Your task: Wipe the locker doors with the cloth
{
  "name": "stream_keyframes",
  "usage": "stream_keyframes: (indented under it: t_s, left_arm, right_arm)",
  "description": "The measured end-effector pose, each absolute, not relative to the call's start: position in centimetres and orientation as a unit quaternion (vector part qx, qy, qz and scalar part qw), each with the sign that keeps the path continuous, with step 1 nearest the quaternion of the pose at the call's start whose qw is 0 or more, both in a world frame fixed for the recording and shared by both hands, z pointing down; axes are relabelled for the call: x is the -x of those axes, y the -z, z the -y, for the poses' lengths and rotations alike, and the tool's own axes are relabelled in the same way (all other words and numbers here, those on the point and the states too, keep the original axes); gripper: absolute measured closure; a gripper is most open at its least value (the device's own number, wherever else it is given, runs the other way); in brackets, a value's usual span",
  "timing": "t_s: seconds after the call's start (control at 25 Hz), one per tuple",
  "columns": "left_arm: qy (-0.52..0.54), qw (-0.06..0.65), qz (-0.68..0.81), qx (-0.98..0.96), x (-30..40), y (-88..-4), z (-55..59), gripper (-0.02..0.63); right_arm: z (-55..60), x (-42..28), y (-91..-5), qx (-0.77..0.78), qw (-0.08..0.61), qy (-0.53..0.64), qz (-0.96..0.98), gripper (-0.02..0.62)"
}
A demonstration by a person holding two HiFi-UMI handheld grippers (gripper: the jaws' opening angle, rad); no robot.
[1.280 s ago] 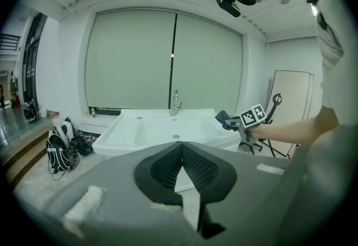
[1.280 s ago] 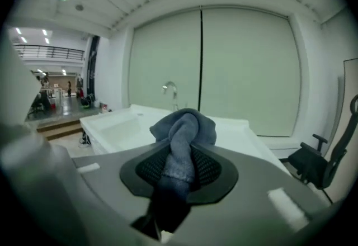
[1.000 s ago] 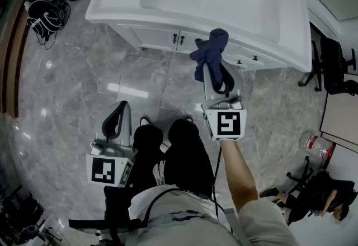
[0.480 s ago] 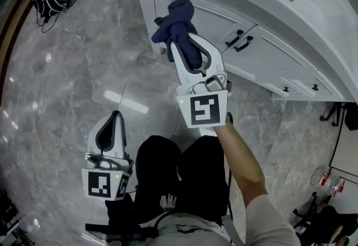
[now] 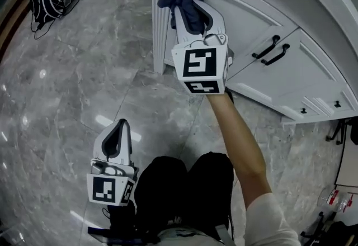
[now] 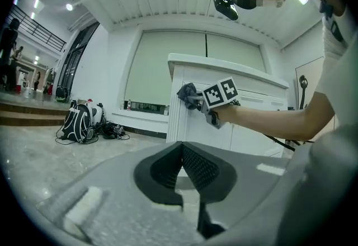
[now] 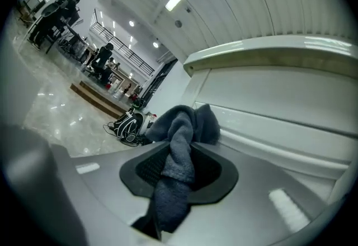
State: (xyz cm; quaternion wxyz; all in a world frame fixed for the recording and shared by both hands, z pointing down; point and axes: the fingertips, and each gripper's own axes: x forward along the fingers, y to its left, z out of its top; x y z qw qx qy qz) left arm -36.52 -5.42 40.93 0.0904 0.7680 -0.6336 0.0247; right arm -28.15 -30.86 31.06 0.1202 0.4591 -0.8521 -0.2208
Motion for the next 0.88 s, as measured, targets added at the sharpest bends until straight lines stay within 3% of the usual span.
stream_keyframes:
  t_s: [0.36, 0.64, 0.88]
  left_arm:
    - [-0.021, 0.087, 0.624, -0.776, 36.6, -41.3, 5.4, 0.604]
    - [-0.020, 0.086, 0.615, -0.783, 35.3, -41.0, 5.7, 0.604]
    - [-0.019, 0.083, 0.612, -0.786, 34.5, -40.5, 5.7, 0.604]
  right_arm:
    - [31.5, 22.0, -29.5, -0.520, 0.133, 0.215, 0.816, 0.495]
    - [30.9, 13.3, -29.6, -0.610, 0.113, 0.139, 0.772, 0.494]
    - [30.7, 9.9, -29.7, -0.645, 0.094, 0.096, 0.753, 0.494]
